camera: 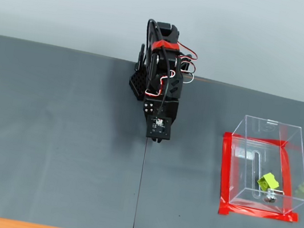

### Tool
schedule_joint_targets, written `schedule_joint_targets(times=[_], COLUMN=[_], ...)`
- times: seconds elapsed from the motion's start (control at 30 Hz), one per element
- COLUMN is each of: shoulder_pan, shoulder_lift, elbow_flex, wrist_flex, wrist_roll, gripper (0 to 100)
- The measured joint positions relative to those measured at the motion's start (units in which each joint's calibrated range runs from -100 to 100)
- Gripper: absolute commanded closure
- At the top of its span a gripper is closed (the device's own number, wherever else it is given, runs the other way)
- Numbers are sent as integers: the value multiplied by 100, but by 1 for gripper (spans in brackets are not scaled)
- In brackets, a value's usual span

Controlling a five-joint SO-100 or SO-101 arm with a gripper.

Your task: Pick the green lego block and place it into the transparent box

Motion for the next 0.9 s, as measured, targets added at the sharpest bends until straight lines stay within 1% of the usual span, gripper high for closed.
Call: schedule_joint_targets(times=[0.13, 0.57, 0.9], shoulder_pan=[125, 81, 125], shoulder_lift=[0, 0, 0], elbow_flex=[0, 0, 0], wrist_flex=[156, 451, 460], wrist_roll=[-10, 0, 0], gripper=[98, 98, 98])
